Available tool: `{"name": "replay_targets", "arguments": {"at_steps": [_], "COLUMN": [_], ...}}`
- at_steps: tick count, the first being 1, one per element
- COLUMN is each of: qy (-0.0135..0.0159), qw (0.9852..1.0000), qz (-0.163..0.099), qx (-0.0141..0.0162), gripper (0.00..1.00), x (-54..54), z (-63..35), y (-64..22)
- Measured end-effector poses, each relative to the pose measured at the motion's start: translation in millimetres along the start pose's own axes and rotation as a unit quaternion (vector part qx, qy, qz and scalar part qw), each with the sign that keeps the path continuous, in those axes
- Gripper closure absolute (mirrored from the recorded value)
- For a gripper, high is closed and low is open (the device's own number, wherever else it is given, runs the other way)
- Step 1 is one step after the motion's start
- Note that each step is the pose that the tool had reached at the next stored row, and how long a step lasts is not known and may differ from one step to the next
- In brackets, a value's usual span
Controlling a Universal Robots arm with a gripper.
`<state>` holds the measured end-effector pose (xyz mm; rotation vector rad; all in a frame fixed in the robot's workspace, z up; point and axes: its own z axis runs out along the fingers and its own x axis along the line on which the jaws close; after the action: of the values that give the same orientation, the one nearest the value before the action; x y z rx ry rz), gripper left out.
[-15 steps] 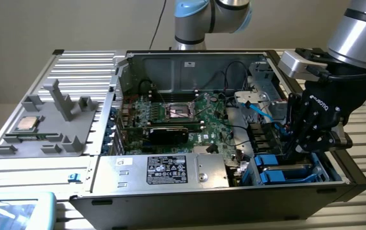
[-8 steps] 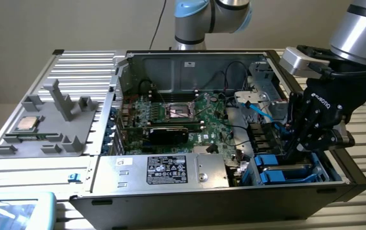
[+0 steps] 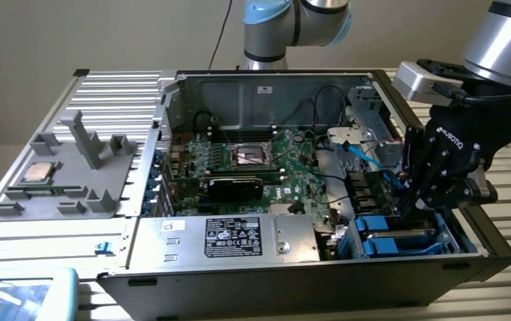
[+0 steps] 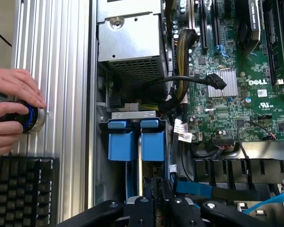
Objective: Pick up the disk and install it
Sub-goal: 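Insert the first disk wire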
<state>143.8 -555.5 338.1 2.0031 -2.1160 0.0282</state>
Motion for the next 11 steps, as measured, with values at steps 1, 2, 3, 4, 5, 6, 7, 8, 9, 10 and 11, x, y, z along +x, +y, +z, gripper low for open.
{"name": "replay_targets", "arguments": {"at_steps": [1,2,3,4,5,6,7,8,9,10,11], "qy": [0.0000,0.0001,0.0001,0.0002,0.0001,0.0002,0.0002,0.0004,0.0006,0.0010,0.0012], "qw": [1.0000,1.0000,1.0000,1.0000,1.0000,1.0000,1.0000,0.9999,0.9999,0.9998,0.9997], "qz": [0.000,0.000,0.000,0.000,0.000,0.000,-0.001,-0.001,-0.002,-0.003,-0.003], "qx": [-0.0009,-0.0018,-0.0027,-0.0040,-0.0051,-0.0060,-0.0076,-0.0102,-0.0141,-0.0192,-0.0239], "gripper": [0.84,0.84,0.84,0.84,0.84,0.84,0.84,0.84,0.84,0.84,0.84], "x": [0.0,0.0,0.0,0.0,-0.1,-0.2,-0.2,-0.3,-0.3,-0.3,-0.4], "z": [0.0,-0.2,-0.2,-0.3,-0.4,-0.8,-1.0,-1.0,-1.1,-1.2,-1.1], "y": [-0.2,-0.6,-1.1,-1.9,-3.2,-4.9,-6.3,-7.2,-7.8,-8.3,-8.7]}}
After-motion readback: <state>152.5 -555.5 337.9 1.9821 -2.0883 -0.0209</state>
